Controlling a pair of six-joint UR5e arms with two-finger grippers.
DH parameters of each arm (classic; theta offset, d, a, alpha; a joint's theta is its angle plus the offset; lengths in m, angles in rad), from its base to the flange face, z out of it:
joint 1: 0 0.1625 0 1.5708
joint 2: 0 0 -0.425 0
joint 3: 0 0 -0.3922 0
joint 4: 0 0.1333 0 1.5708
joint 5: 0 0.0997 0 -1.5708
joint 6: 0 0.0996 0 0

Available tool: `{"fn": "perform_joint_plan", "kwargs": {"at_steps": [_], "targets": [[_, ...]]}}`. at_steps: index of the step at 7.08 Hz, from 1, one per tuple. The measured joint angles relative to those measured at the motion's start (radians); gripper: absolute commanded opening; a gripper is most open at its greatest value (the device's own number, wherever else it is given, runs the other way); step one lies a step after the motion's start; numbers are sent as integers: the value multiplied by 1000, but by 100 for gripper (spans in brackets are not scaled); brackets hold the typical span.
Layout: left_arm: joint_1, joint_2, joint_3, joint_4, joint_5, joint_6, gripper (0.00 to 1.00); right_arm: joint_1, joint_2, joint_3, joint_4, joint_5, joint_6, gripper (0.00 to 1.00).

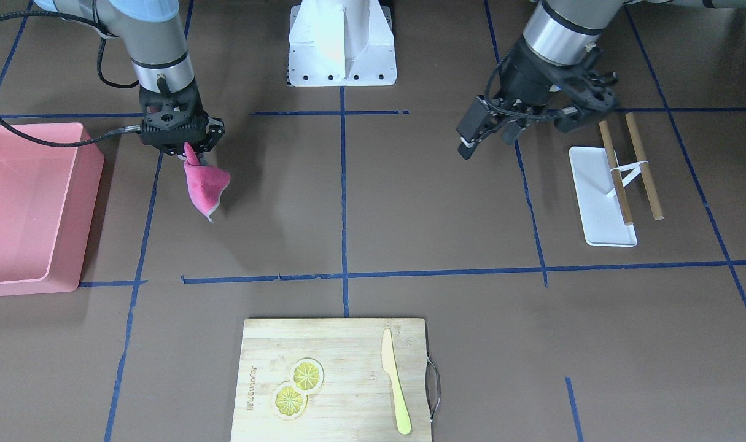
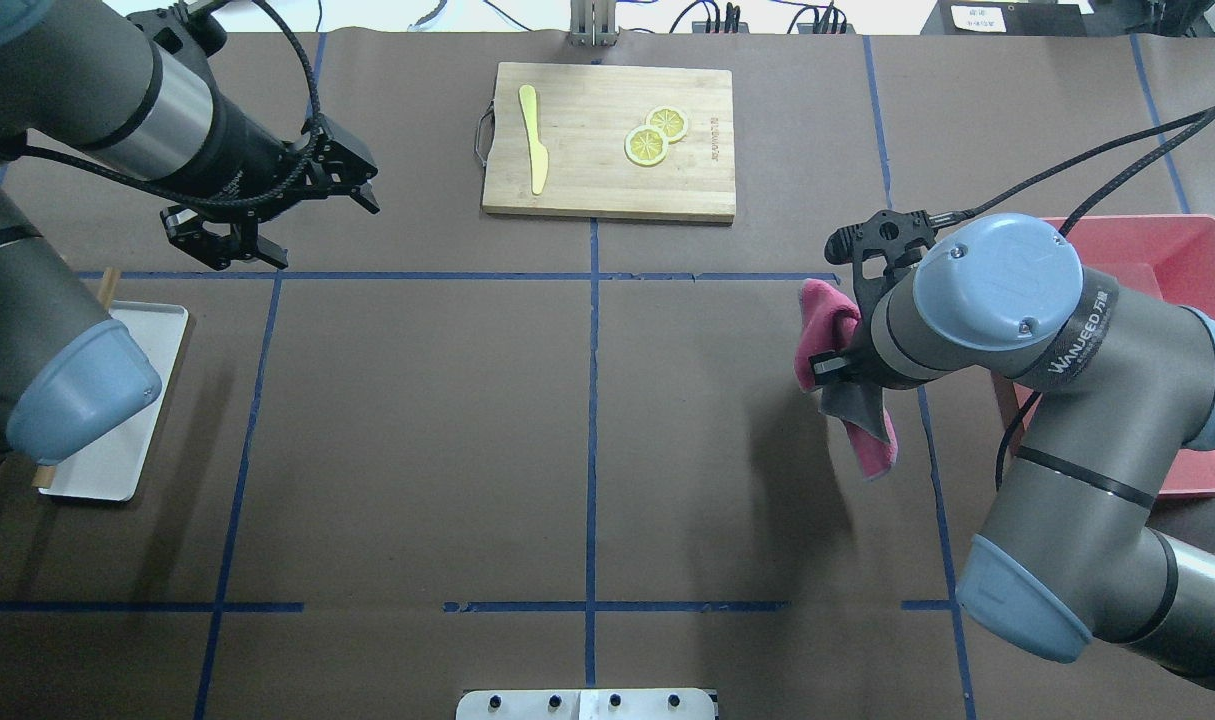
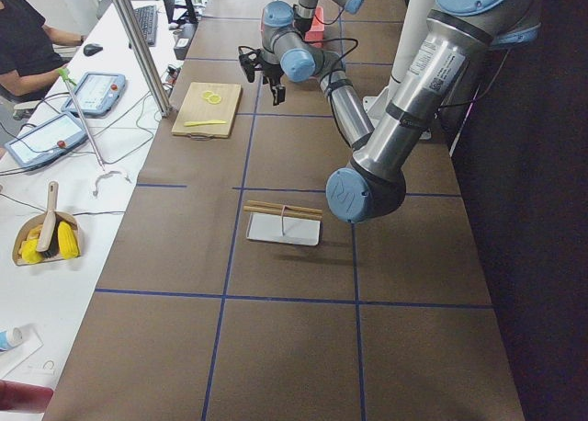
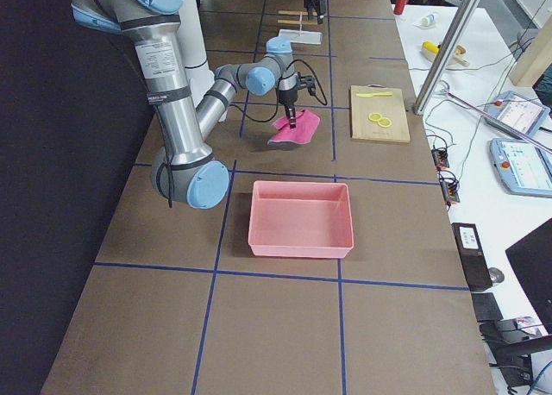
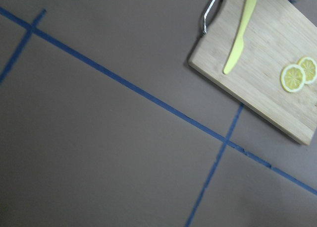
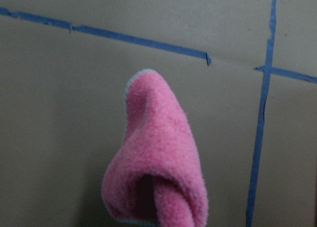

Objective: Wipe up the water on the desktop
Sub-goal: 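Open the left gripper and withdraw it while the right gripper pulls the cloth away, then lower the pink cloth with the right gripper and drag it across the table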

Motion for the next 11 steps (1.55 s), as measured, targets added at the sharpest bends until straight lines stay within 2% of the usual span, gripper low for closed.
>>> {"fn": "perform_joint_plan", "kwargs": {"at_steps": [2,3,6,7,8,9,10,11], "targets": [[-25,31,-1,-1,1,31,99,-22,-1,-14,-70,113,-72,0],[-29,38,-2,-2,1,35,99,-53,27,-49,-79,134,-84,0],[-68,120,-37,0,-6,159,99,-111,232,-231,-69,158,-13,0],[-97,159,-52,1,-13,222,99,-132,307,-316,-19,161,54,0],[-122,192,-61,1,-21,277,99,-146,366,-409,78,163,131,0],[-142,221,-68,1,-25,324,99,-149,395,-471,150,176,183,0],[-160,243,-73,1,-28,365,99,-133,378,-485,182,208,198,0],[-172,255,-76,1,-28,392,99,-94,317,-451,192,240,183,0]]}}
